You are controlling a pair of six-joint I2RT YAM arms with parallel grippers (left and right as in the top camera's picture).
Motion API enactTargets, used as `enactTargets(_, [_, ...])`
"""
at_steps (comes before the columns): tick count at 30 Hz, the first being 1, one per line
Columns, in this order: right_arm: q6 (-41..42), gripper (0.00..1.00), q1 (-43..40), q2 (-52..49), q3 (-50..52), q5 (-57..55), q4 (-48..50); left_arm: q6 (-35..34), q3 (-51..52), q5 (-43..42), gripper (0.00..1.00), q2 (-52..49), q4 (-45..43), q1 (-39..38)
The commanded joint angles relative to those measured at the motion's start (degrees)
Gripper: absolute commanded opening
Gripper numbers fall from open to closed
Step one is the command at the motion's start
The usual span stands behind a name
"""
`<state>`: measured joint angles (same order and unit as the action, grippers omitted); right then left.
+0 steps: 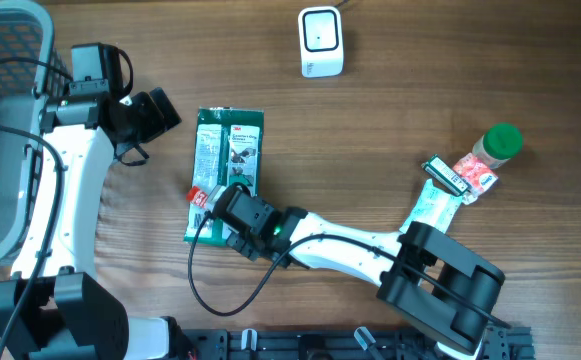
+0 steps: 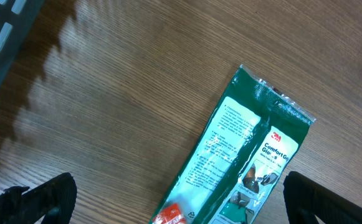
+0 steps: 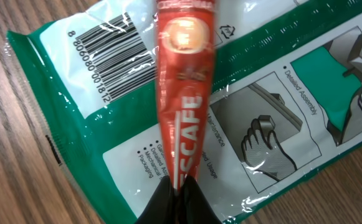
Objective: Scan the item barcode
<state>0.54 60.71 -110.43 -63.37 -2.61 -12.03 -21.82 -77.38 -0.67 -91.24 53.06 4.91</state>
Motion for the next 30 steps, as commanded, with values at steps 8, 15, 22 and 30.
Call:
enactTargets(8, [11.04, 0.04, -9.03, 15.80, -2.43, 14.32, -3.21, -1.11, -0.46, -11.13, 1.00, -0.04, 0.98, 0.24])
enactTargets(15, [11.67, 0.04, -15.50, 17.11, -2.40, 27.34, -3.98, -1.14, -0.46, -21.84, 0.91, -0.04, 4.07, -1.88])
enactTargets(22, [14.60, 0.04, -15.54, 17.11, -2.40, 27.50, -3.04, -1.18, -0.46, -21.84, 0.85, -0.04, 1.44, -5.84])
enactTargets(30, [18.95, 0.04, -15.54, 17.11, -2.40, 27.96, -4.04, -4.13, -0.46, -21.84, 0.89, -0.04, -3.93, -6.12])
